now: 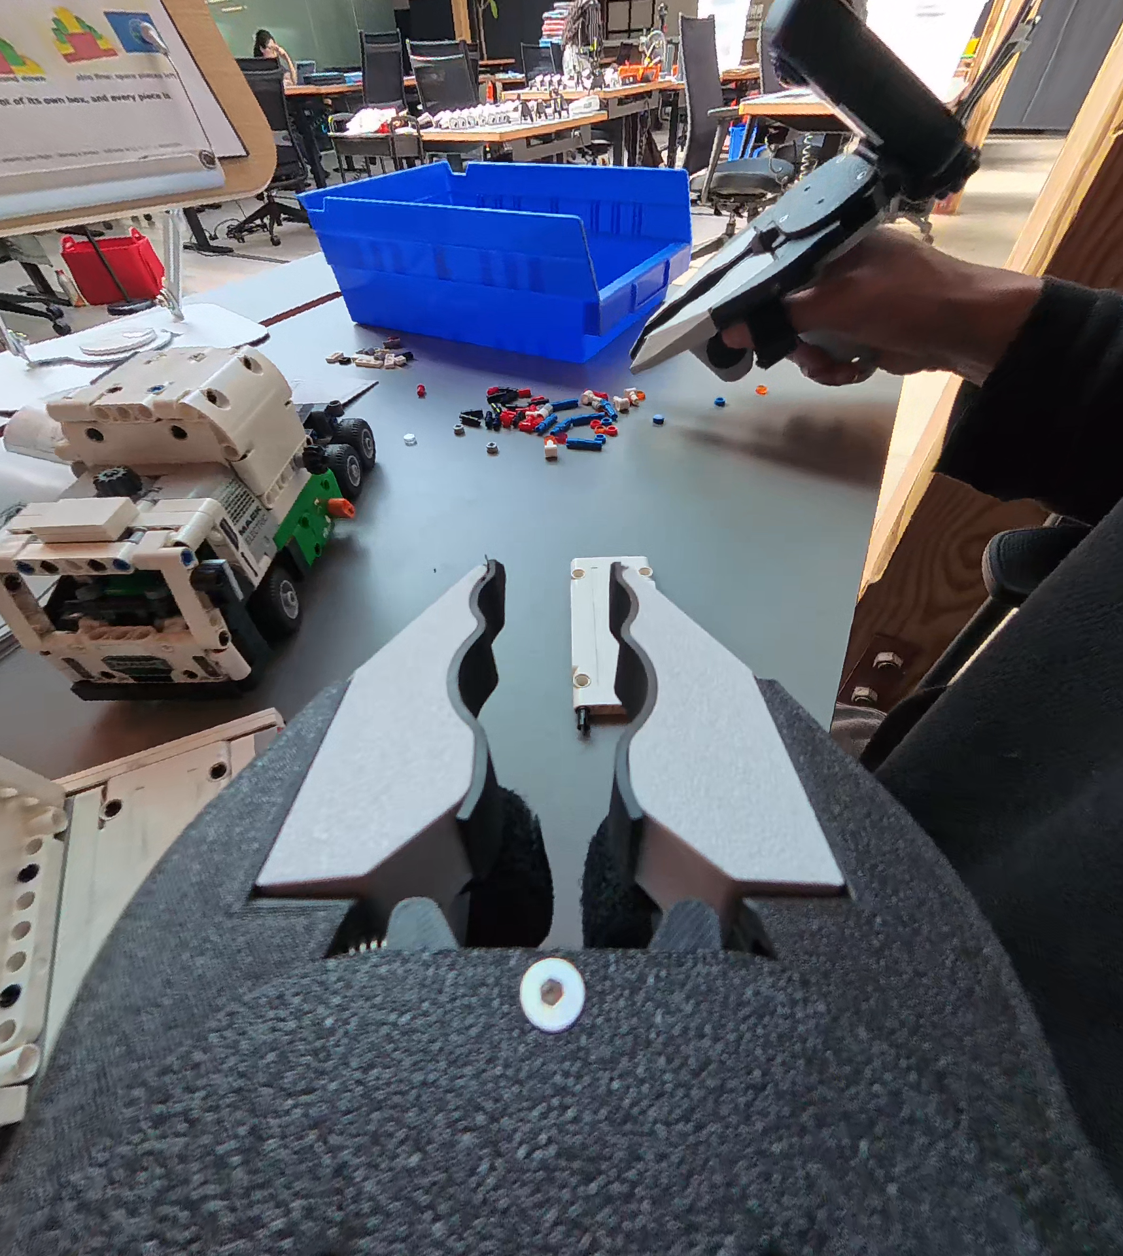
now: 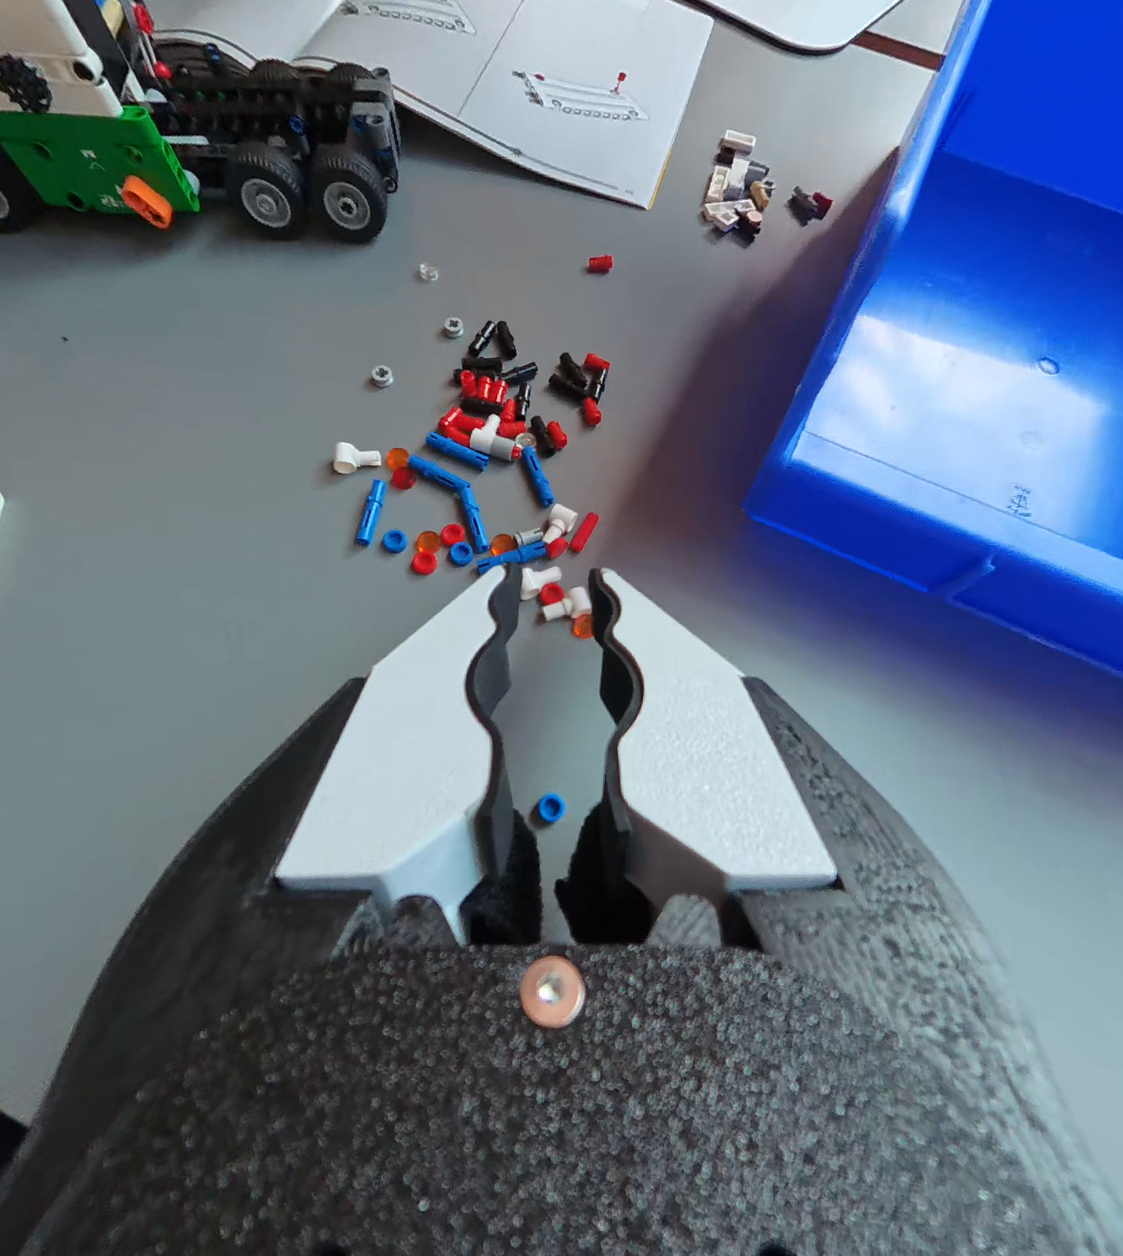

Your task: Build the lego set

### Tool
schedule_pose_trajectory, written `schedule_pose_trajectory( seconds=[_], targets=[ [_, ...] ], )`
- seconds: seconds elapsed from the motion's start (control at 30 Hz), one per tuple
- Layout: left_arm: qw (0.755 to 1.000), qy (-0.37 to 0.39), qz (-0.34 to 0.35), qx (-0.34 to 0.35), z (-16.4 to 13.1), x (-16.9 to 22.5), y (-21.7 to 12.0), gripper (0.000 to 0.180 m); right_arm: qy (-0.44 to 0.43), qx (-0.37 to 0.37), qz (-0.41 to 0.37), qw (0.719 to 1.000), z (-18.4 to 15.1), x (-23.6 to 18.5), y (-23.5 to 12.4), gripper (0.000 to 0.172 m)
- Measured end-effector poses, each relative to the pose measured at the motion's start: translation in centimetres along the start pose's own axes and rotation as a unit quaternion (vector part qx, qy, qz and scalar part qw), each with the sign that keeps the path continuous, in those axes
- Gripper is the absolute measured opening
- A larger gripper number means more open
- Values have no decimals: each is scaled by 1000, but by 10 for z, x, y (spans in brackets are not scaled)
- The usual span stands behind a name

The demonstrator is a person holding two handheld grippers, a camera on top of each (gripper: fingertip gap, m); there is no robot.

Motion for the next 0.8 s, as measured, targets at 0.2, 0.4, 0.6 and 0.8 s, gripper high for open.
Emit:
schedule_pose_trajectory(
  seconds=[0.2,0.4,0.6,0.8],
  targets=[
    [1000,-6,-4,0,0,0,0,29,-7,-13,52,999,24,-20,27,19],
    [1000,8,10,3,1,0,-1,28,-41,-58,66,995,33,-44,62,19],
    [1000,3,5,6,1,0,-1,28,-67,-73,48,994,39,-44,82,14],
    [1000,-23,-1,19,2,-5,-4,28,-75,-79,37,993,39,-42,86,4]
  ],
)
Point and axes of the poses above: each gripper's, where its closed fingertips meet, y out along the fingers, z out of its top, x = y × z across the jaws, the point moved 4 cm from there along -y, back along the fingers, and after that the axes turned 15 degrees about y, right-handed, at the moved point
